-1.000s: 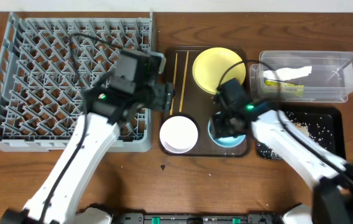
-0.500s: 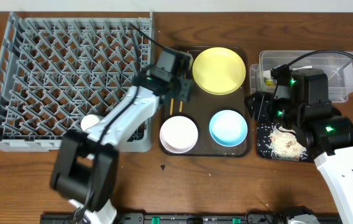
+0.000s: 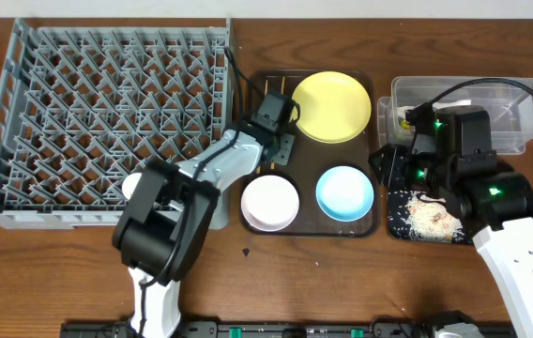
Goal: Sort waste into correct bins and load items into the dishwasher
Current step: 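Grasp one chopstick with the left gripper and lift it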
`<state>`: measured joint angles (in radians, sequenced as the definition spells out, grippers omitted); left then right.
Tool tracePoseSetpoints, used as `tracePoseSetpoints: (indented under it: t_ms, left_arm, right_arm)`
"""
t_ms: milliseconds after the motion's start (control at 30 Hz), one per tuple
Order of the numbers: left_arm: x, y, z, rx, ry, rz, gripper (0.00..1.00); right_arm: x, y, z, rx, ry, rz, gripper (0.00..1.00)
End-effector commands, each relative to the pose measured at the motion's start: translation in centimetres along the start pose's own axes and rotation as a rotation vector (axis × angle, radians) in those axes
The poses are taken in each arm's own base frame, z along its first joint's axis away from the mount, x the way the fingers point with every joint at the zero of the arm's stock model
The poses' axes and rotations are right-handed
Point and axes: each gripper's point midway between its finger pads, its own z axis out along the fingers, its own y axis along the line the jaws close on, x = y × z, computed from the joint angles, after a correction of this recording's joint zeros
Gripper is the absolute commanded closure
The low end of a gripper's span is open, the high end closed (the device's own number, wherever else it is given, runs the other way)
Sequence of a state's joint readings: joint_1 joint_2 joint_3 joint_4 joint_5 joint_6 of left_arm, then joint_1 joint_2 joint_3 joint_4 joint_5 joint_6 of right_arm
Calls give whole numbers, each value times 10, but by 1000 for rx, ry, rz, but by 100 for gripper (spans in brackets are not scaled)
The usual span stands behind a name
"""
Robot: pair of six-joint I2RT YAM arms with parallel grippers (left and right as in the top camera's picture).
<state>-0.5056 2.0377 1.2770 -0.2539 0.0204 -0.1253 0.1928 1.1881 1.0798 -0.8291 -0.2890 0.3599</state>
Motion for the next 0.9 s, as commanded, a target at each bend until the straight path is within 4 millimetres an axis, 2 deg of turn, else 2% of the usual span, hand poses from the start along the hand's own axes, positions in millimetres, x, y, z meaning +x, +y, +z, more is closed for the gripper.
tracePoseSetpoints:
  t_ms: [0, 233, 400, 600, 733, 867]
  left_arm:
    - [11, -1, 16, 13, 37, -38, 59]
    - [14, -1, 19, 9, 48, -72, 91]
    - [6, -2, 8, 12, 32, -73, 92]
    - [-31, -4, -41, 27, -76, -77, 92]
    - [-51, 11, -83, -52, -166, -88, 92]
    - [-60, 31, -124, -138, -230, -102, 92]
  right_arm:
    - [1, 3, 0, -10, 6, 5, 59]
    - [4, 6, 1, -12, 20, -1, 60]
    - [6, 6, 1, -11, 25, 0, 61]
    - [6, 5, 1, -10, 27, 1, 62]
    - [7, 5, 1, -10, 28, 1, 62]
    - [6, 5, 1, -10, 27, 1, 62]
